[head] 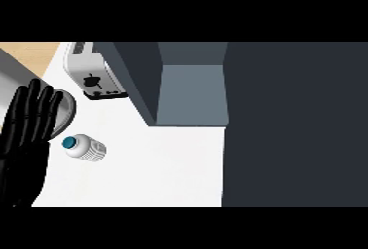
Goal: Pick up the bottled water, place it into the cabinet and close the cabinet
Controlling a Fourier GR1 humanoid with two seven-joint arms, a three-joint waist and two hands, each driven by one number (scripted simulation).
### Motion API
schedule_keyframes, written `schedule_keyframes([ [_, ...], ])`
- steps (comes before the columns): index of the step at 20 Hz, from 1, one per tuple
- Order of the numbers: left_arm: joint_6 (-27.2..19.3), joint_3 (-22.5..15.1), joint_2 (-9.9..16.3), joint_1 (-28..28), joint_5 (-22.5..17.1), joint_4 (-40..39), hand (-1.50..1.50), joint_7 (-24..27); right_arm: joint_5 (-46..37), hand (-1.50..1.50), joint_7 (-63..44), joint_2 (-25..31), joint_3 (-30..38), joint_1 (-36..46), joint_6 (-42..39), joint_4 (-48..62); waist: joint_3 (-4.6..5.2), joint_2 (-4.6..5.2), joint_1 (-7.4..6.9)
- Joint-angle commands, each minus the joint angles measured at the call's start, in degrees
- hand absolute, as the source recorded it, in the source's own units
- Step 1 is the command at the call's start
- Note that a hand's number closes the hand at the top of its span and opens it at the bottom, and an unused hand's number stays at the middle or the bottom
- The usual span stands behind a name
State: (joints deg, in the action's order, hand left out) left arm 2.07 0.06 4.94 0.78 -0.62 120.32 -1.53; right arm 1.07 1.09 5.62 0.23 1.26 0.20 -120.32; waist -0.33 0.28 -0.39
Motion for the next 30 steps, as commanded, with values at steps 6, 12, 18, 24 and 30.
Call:
schedule_keyframes([
  [6, 25.4, 9.5, 13.4, -4.6, -26.0, -11.6, -1.50, 6.5, 2.3, -1.50, -0.6, 0.0, 0.0, -7.7, -1.8, -4.5, 0.58, -0.17, 2.47],
  [12, 33.9, 14.0, 20.7, -1.7, -44.2, -18.5, -1.50, -4.5, 9.7, -1.50, -7.0, 1.7, -9.9, -18.7, -10.3, -14.3, 0.36, -0.63, 1.47],
  [18, 39.5, 20.4, 29.8, -1.7, -54.4, -25.0, -1.50, -9.1, 10.1, -1.50, -7.5, 2.1, -13.4, -31.0, -12.0, -25.5, 0.30, -0.63, 1.15],
  [24, 45.0, 22.7, 30.2, -1.9, -44.7, -32.1, -1.50, -5.7, 6.7, -1.50, -6.6, 1.7, -15.1, -31.4, -10.7, -26.7, 0.36, -0.37, 0.84],
  [30, 45.3, 20.0, 27.0, -8.6, -35.9, -42.8, -1.50, -3.2, 4.0, -1.50, 0.6, 2.7, -19.9, -42.5, -13.6, -28.4, 0.36, -0.42, 1.87],
])
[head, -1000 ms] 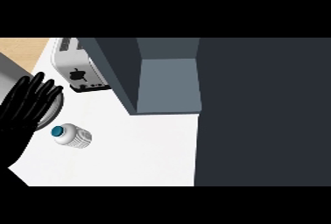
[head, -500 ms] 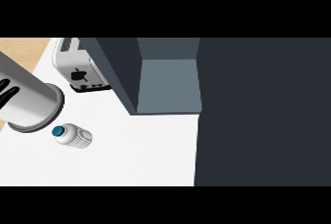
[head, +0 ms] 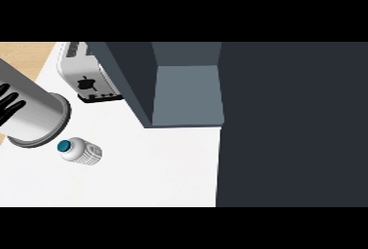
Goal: Pick up the bottled water, place it into the cabinet and close the cabinet
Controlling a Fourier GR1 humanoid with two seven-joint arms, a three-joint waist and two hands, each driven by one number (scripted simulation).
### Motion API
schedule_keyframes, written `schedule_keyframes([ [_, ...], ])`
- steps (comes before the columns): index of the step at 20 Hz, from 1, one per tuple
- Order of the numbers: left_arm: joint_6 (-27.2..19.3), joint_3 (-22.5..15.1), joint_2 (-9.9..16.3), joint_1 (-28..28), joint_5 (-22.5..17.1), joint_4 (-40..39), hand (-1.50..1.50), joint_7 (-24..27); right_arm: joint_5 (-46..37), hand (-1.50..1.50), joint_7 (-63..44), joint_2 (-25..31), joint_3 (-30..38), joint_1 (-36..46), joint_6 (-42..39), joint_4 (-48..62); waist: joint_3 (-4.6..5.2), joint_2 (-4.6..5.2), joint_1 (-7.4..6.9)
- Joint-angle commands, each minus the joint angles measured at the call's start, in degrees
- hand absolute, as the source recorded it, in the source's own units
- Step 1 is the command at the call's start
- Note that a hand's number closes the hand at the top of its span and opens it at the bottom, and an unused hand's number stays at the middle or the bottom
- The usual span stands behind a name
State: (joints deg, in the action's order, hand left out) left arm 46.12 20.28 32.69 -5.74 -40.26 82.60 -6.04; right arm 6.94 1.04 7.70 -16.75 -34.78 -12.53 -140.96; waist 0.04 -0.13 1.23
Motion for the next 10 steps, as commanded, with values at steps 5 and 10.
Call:
schedule_keyframes([
  [5, 3.5, -2.3, -4.2, -5.5, 15.7, -14.6, -1.50, 7.9, -0.5, -1.50, -0.1, 1.7, -1.9, -6.8, -0.6, -10.1, 0.10, 0.28, 0.67],
  [10, 5.8, -4.2, -5.9, -6.7, 20.7, -24.3, -1.50, 11.8, -0.4, -1.50, 2.3, 3.4, -2.1, -10.4, -2.2, -11.3, 0.17, 0.38, 1.43],
])
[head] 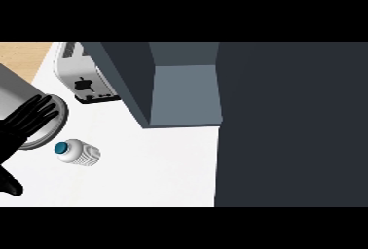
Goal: Pick up the bottled water, place it into the cabinet and close the cabinet
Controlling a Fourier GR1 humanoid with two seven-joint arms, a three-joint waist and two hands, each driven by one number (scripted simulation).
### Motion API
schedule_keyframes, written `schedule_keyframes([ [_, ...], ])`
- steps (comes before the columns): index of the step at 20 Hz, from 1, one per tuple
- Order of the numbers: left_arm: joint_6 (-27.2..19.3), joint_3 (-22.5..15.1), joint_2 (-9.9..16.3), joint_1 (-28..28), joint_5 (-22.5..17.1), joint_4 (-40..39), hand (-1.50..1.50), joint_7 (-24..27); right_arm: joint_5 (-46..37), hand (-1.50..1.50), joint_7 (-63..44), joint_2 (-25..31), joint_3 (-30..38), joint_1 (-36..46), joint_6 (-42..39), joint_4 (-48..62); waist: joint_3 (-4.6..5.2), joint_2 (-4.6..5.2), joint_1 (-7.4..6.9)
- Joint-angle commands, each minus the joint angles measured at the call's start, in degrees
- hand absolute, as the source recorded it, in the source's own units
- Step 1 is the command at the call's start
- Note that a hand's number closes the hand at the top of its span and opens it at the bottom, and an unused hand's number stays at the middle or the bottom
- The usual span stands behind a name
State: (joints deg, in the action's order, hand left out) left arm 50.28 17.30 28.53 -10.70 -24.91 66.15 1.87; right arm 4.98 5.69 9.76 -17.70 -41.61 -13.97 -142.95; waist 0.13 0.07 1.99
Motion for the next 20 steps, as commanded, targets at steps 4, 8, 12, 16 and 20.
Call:
schedule_keyframes([
  [4, -0.3, -1.2, -3.1, -4.0, 9.4, -13.9, -1.50, 7.6, -0.3, -1.50, 3.2, 2.0, -1.4, -9.0, -2.0, -7.9, -0.03, -0.12, 0.32],
  [8, -1.5, -2.8, -3.3, -6.9, 17.0, -22.0, -1.50, 15.2, -0.7, -1.50, 1.6, 2.3, -2.7, -6.9, -1.3, -9.3, 0.09, 0.24, 0.38],
  [12, 0.3, -4.4, -3.0, -7.1, 21.0, -28.2, -1.50, 23.3, -2.1, -1.50, 5.3, 1.7, -4.7, -9.7, -0.9, -7.8, 0.18, 0.29, 0.88],
  [16, -1.6, -6.7, -4.9, -7.4, 24.4, -32.3, -1.50, 28.9, -0.5, -1.50, 8.1, 4.1, -0.7, -10.8, -2.3, -6.2, 0.26, 0.51, 1.58],
  [20, -2.8, -8.5, -7.4, -9.1, 25.8, -34.9, -1.50, 32.2, -3.1, -1.50, 7.9, 3.5, -5.5, -12.0, -1.7, -7.8, 0.38, 0.63, 1.43],
])
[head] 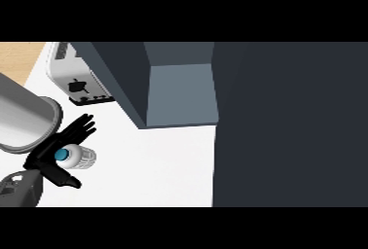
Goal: Pick up the bottled water, place it into the cabinet and close the cabinet
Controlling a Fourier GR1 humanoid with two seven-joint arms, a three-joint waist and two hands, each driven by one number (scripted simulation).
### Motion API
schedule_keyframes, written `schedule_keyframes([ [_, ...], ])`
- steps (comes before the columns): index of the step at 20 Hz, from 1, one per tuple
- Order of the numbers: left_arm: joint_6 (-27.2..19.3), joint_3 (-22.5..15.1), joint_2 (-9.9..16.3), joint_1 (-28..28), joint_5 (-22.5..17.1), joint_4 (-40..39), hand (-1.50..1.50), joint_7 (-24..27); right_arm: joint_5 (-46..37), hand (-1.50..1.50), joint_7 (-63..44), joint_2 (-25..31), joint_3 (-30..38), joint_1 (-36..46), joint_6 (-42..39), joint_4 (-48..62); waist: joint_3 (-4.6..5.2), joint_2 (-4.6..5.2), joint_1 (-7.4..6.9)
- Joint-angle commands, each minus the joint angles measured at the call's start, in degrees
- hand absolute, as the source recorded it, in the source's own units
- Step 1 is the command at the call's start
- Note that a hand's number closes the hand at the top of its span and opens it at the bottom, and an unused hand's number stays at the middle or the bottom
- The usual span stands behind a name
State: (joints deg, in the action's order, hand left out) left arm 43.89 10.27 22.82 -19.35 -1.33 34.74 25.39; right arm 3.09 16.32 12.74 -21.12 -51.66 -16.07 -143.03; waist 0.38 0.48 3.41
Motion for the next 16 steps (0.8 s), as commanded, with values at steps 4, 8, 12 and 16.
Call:
schedule_keyframes([
  [4, 4.8, -3.8, -1.9, 1.5, 4.0, -5.6, -1.50, 13.7, 0.1, -1.50, 0.4, 2.2, 0.9, -3.7, -0.5, -7.0, 0.07, 0.01, -0.02],
  [8, 3.6, -3.6, -1.3, -0.9, 3.8, -7.3, 1.50, 16.5, -0.4, -1.50, 0.4, 2.4, -0.1, -4.8, 0.1, -7.6, 0.11, 0.08, 0.12],
  [12, -2.1, -7.3, -0.3, -1.4, 8.6, -6.6, 1.50, 21.4, -1.2, -1.50, 1.6, 2.5, -1.3, -5.4, 0.5, -8.2, 0.13, 0.09, 0.18],
  [16, -7.1, -9.8, -0.4, 0.8, 11.3, -5.3, 1.50, 31.3, -1.2, -1.50, 2.1, 2.3, -1.2, -4.8, 1.3, -5.9, 0.13, 0.10, -0.63],
])
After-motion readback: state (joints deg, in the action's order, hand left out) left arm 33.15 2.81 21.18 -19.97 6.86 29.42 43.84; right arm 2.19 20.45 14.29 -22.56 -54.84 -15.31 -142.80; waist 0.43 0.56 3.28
